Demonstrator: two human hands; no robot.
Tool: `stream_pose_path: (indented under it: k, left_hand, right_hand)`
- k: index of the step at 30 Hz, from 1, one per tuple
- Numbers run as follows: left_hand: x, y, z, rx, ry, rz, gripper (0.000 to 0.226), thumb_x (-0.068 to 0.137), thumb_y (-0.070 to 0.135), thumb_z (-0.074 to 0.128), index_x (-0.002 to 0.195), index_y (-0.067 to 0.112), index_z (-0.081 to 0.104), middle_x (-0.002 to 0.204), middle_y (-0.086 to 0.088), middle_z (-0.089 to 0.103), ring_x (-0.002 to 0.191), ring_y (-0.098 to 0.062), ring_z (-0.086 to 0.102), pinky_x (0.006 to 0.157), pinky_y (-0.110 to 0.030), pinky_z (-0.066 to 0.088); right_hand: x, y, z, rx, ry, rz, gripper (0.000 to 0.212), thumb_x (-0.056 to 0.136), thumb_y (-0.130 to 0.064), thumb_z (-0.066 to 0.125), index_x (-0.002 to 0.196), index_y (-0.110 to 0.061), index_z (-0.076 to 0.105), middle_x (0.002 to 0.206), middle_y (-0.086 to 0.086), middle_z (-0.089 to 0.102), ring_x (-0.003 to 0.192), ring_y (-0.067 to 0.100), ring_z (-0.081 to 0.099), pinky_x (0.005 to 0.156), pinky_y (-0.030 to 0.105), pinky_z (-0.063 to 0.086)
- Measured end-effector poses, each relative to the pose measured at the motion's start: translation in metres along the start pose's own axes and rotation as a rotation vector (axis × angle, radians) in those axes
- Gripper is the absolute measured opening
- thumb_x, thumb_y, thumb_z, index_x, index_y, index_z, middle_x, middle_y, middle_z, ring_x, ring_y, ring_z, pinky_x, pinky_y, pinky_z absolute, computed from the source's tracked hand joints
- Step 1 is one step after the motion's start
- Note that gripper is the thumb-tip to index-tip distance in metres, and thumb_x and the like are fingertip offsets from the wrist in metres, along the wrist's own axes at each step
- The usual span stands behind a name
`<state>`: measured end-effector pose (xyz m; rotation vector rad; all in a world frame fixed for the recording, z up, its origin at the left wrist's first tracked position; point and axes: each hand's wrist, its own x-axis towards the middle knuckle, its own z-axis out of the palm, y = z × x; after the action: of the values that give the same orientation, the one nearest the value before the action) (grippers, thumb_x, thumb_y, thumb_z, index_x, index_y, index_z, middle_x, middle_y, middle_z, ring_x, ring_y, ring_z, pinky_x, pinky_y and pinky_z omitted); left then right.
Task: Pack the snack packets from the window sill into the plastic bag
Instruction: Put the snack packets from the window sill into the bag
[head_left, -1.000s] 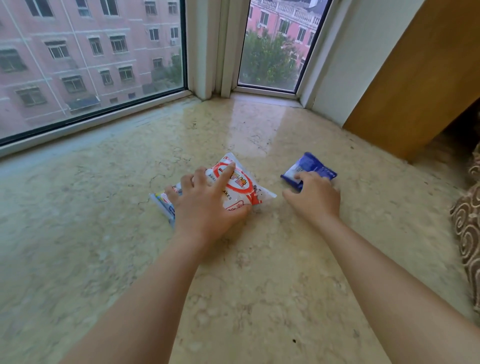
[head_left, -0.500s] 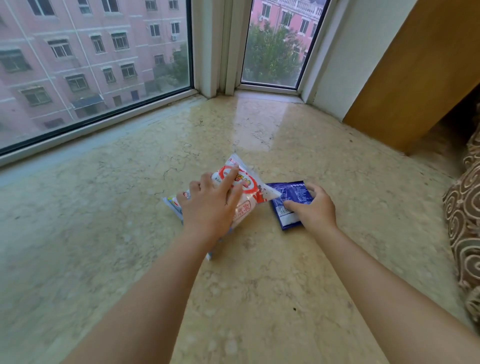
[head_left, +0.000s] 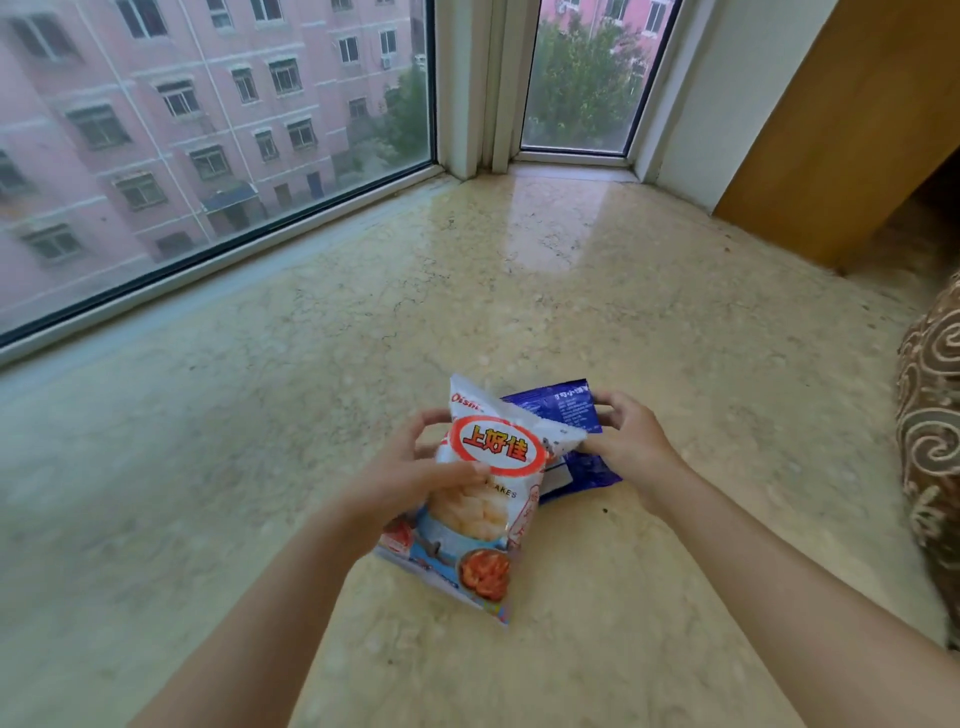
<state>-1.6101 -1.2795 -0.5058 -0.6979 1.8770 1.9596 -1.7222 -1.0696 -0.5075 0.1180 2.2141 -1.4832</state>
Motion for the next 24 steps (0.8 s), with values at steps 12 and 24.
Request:
stream_pose_path:
  k: [12,24]
  left_hand:
    - [-0.139,-0.037,-0.030,-0.154,0.219,0.122,0.089,0.049,0.019,0.089,0.124,0.045,0.049,0.108,-0.005,0.070,0.089,-0.024,0.072,0.063,-0.042,0.058]
    - [-0.438,-0.072,-0.034,-0.276,0.440,0.169,0.097,0.048,0.023,0.093,0.130,0.045,0.047,0.117,-0.004,0.067,0.095,-0.023,0.071,0.063,-0.040,0.058]
  right_hand:
    - [-0.127,0.004,0.019,0.110,-0.136,-0.067,0.058,0.080,0.010,0.064,0.120,-0.032,0.054,0.097,0.005,0.072,0.078,0.022,0.072,0.057,0.034,0.057]
    - [-0.378,-0.033,0.048,0.126,-0.330,-0.099,0.060,0.080,0.010,0.066,0.127,-0.025,0.052,0.100,0.007,0.071,0.079,0.018,0.072,0.057,0.033,0.055]
